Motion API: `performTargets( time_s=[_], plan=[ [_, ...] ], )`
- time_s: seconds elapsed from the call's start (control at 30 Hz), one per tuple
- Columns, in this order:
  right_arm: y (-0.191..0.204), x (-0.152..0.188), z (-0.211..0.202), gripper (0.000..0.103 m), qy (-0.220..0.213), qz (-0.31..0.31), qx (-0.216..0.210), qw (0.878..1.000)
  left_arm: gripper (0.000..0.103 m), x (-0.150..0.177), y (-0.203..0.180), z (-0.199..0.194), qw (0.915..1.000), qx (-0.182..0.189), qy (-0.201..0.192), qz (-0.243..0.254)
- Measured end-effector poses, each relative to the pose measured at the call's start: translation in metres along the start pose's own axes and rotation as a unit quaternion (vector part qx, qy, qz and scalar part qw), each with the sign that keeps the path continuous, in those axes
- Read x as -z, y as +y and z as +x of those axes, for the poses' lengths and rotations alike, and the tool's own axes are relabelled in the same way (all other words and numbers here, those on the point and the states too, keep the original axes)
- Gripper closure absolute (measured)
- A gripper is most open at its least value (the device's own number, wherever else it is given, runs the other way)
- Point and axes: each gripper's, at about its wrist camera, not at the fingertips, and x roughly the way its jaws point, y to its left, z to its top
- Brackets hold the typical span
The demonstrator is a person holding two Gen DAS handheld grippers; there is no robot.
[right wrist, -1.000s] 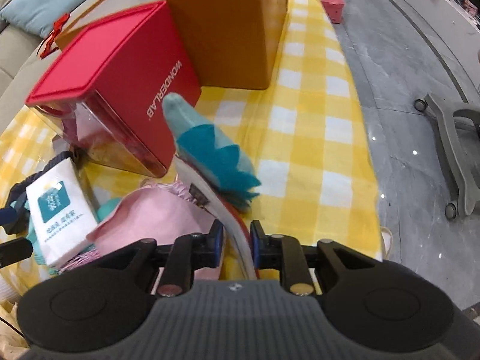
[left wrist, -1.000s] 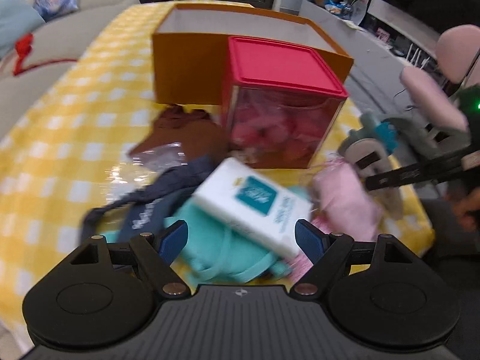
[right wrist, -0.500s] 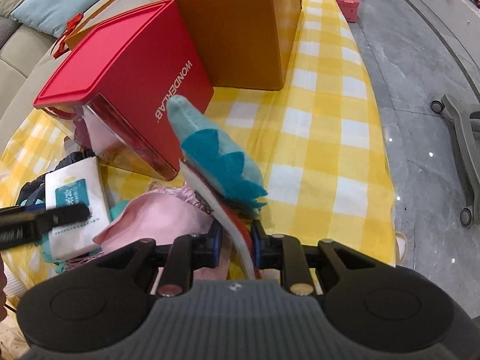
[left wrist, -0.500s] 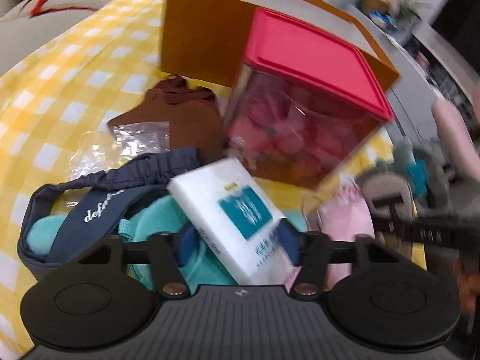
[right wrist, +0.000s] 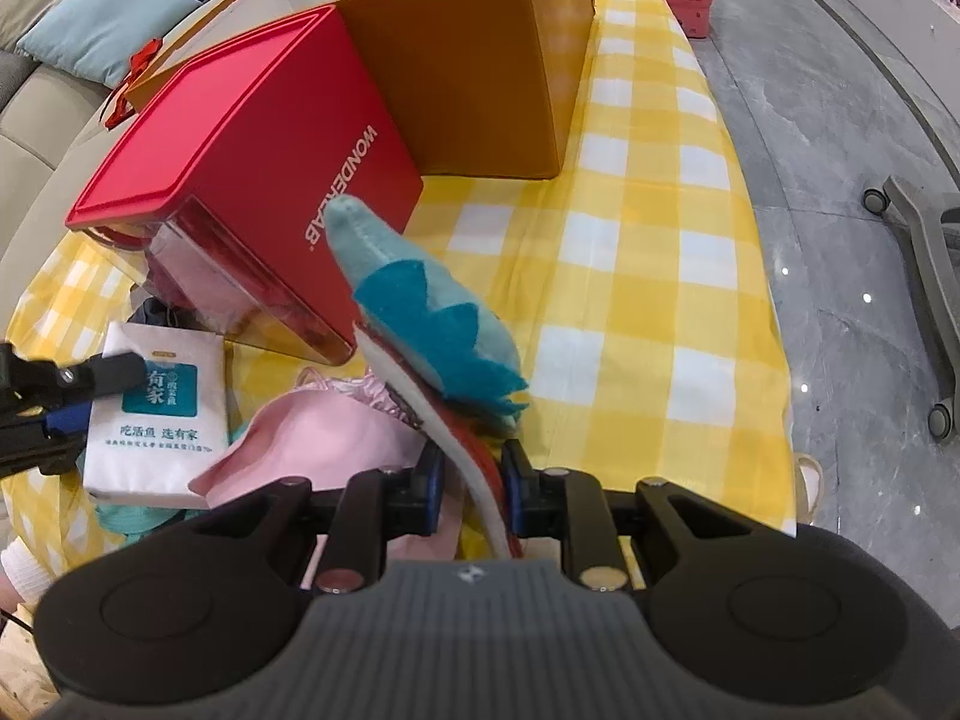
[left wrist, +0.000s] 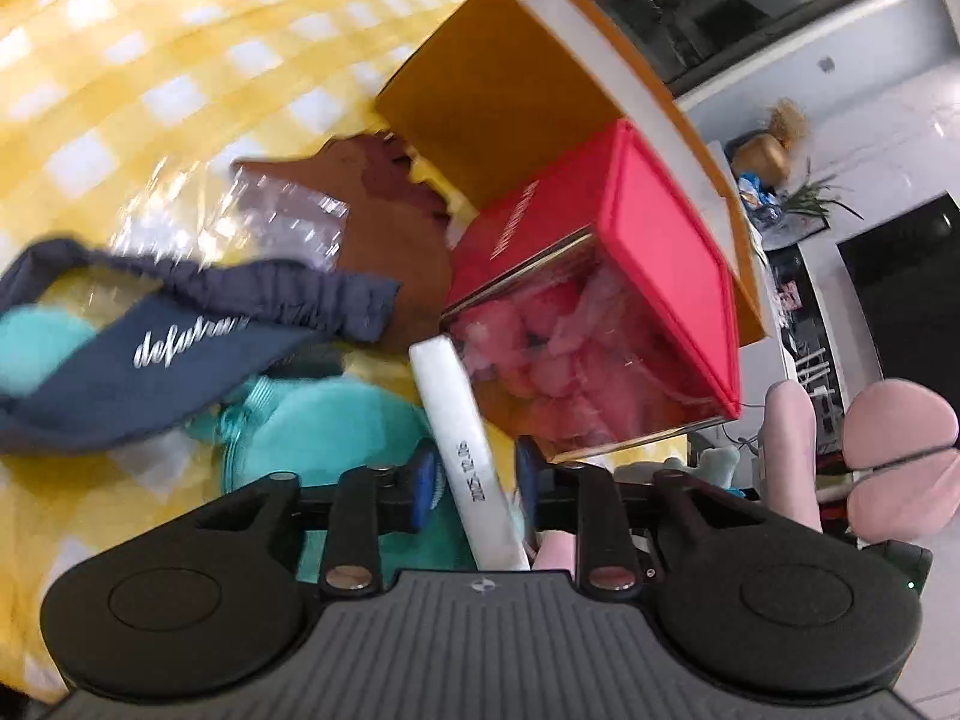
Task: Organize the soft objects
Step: 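Grasp the slipper with the right gripper while the left grasps the white tube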
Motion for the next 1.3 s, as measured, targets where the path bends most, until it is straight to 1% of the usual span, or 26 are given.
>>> performTargets(
  time_s=[0.03,0.07,0.1,0.13,0.17,0.27,0.33,0.4,0.47,0.57,0.6,0.63,0.67,0.7,0.73,0.77,0.83,0.9,0.93,1.0,1.07,1.2,1.3],
  plan=[
    [0.0,0.0,0.0,0.083,0.0,0.001,0.0,1.0,0.039,0.0,-0.002,-0.002,1.0,0.009,-0.002,0.001],
    [0.0,0.0,0.0,0.083,0.001,0.0,0.001,1.0,0.033,-0.003,-0.004,-0.002,0.9998,0.018,0.004,0.0],
    [0.001,0.0,0.0,0.083,0.001,-0.002,0.002,1.0,0.027,-0.006,-0.006,0.001,0.9995,0.025,0.018,0.006],
    [0.002,0.0,0.0,0.083,0.001,-0.004,0.003,1.0,0.027,-0.009,-0.009,0.003,0.9991,0.019,0.033,0.02],
    [0.002,0.0,0.0,0.083,0.001,-0.005,0.003,1.0,0.027,-0.012,-0.013,0.003,0.9987,-0.001,0.039,0.034],
    [0.001,0.0,0.0,0.083,0.0,0.0,0.0,1.0,0.025,-0.015,-0.023,-0.004,0.9943,-0.058,0.042,0.079],
    [0.0,0.0,0.0,0.083,0.001,0.002,-0.001,1.0,0.023,-0.014,-0.027,-0.012,0.99,-0.081,0.042,0.108],
    [0.0,0.0,0.0,0.083,0.001,0.002,0.0,1.0,0.023,-0.009,-0.027,-0.019,0.9877,-0.092,0.048,0.117],
    [0.001,0.0,0.0,0.082,0.001,0.001,0.0,1.0,0.024,-0.005,-0.024,-0.023,0.987,-0.086,0.076,0.112],
    [0.001,0.0,0.0,0.082,0.001,0.0,0.001,1.0,0.028,-0.001,-0.014,-0.022,0.9906,-0.046,0.094,0.088],
    [0.0,0.0,0.0,0.082,0.001,0.0,0.0,1.0,0.035,0.0,-0.012,-0.018,0.9911,-0.035,0.103,0.077],
    [0.0,0.0,0.0,0.081,0.001,0.001,-0.003,1.0,0.048,-0.001,-0.01,-0.013,0.9912,-0.027,0.111,0.066],
    [-0.002,0.0,0.0,0.081,0.002,0.005,-0.008,1.0,0.053,0.0,-0.008,-0.008,0.991,-0.019,0.12,0.057],
    [-0.003,0.0,0.0,0.081,0.002,0.008,-0.01,1.0,0.062,0.003,-0.008,-0.002,0.9905,-0.011,0.127,0.051],
    [-0.003,0.0,0.0,0.081,0.002,0.01,-0.012,1.0,0.067,0.004,-0.008,0.004,0.9906,-0.005,0.128,0.048],
    [-0.003,0.0,0.0,0.082,0.002,0.01,-0.012,1.0,0.069,0.006,-0.009,0.008,0.9913,-0.006,0.123,0.047],
    [-0.001,0.0,0.0,0.082,0.002,0.007,-0.01,1.0,0.079,0.009,-0.011,0.015,0.9925,-0.012,0.112,0.047],
    [0.0,0.0,0.0,0.082,0.002,0.007,-0.004,1.0,0.086,0.008,-0.013,0.018,0.9933,-0.012,0.105,0.047],
    [0.001,0.0,0.0,0.082,0.001,0.007,0.002,1.0,0.088,0.008,-0.014,0.019,0.9933,-0.007,0.106,0.047],
    [0.002,0.0,-0.001,0.085,-0.001,-0.001,0.012,1.0,0.09,0.008,-0.018,0.017,0.9925,-0.012,0.109,0.054],
    [0.001,0.0,-0.005,0.088,-0.009,0.004,0.01,1.0,0.092,0.011,-0.02,0.014,0.9923,-0.008,0.106,0.065],
    [-0.001,-0.001,-0.018,0.088,-0.032,0.017,0.0,0.999,0.093,0.011,-0.025,0.002,0.9923,-0.005,0.095,0.08],
    [-0.001,0.0,-0.029,0.088,-0.05,0.019,0.005,0.999,0.093,0.009,-0.032,-0.01,0.9916,-0.002,0.087,0.095]
  ],
)
